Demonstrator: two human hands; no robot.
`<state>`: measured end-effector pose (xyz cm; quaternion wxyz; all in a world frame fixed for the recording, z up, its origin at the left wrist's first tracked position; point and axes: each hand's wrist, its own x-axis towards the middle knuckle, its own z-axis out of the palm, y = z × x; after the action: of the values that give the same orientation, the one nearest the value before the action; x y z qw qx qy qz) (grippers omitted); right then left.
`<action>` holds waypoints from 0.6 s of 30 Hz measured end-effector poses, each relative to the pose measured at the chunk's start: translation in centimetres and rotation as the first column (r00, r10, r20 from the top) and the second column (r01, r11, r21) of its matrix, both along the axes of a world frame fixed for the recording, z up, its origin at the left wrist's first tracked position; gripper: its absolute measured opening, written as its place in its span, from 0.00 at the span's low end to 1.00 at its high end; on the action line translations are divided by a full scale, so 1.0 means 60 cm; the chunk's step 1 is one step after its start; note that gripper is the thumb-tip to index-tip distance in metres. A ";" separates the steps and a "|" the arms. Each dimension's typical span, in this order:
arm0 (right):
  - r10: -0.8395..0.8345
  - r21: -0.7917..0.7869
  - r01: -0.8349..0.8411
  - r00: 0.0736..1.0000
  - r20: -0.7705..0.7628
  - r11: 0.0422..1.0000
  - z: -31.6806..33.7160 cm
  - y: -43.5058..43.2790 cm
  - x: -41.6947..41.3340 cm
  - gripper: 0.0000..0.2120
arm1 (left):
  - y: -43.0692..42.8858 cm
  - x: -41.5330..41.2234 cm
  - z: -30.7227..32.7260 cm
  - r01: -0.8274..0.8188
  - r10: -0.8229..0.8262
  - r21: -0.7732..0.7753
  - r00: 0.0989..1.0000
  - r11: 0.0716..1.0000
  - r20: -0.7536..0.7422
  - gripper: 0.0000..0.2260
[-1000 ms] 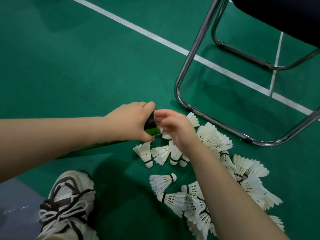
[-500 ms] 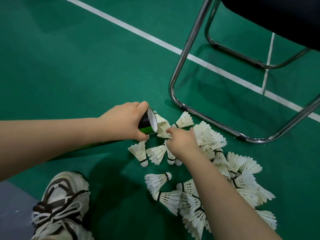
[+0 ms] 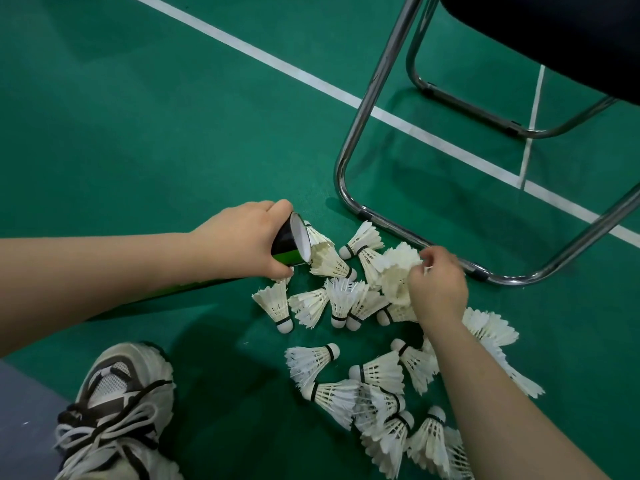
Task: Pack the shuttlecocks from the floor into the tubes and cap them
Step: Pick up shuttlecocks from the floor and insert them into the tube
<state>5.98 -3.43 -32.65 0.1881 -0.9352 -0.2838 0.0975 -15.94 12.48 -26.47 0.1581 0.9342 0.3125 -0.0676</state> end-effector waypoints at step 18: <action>0.375 -0.241 -0.388 0.922 -0.100 0.890 -0.064 0.001 -0.097 0.12 | -0.004 0.000 -0.007 0.019 -0.019 -0.004 1.000 1.000 -0.013 0.29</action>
<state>0.16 -3.36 -36.49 0.0503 -0.8748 -0.4419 0.1920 -15.92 12.26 -26.91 0.1572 0.9364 0.3044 -0.0758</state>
